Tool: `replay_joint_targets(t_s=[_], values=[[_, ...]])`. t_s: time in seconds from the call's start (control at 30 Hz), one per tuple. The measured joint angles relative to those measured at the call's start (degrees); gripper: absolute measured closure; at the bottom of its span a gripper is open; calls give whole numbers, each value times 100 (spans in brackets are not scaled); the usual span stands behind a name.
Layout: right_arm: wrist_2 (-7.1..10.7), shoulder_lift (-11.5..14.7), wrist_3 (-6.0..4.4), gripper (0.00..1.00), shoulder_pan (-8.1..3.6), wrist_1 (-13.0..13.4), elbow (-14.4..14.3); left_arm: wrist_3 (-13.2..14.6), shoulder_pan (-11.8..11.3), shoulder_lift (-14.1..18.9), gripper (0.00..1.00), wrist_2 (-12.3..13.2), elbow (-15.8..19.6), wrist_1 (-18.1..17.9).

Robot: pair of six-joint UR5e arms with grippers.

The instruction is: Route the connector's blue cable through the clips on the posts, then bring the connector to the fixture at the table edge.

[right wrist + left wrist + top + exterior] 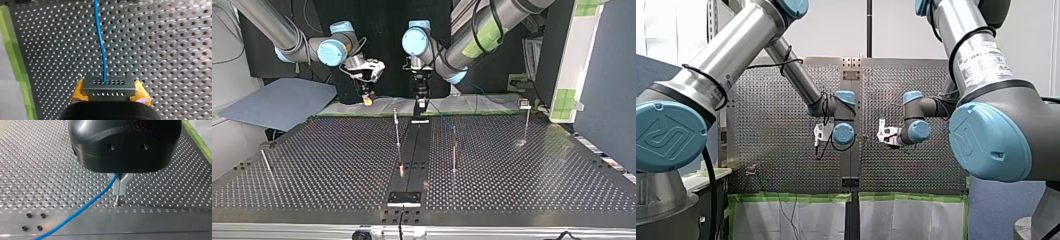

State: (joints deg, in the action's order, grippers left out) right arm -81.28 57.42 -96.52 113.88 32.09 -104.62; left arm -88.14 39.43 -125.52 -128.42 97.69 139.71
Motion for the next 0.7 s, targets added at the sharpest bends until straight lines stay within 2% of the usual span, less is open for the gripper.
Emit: replay_joint_targets(t_s=[0.33, 0.7], values=[[14, -99, -2, 100, -140, 227, 7, -2, 39, -358, 100, 21, -223, -51], [161, -106, -19, 100, -386, 373, 135, -1, 27, -395, 100, 60, -365, -49]])
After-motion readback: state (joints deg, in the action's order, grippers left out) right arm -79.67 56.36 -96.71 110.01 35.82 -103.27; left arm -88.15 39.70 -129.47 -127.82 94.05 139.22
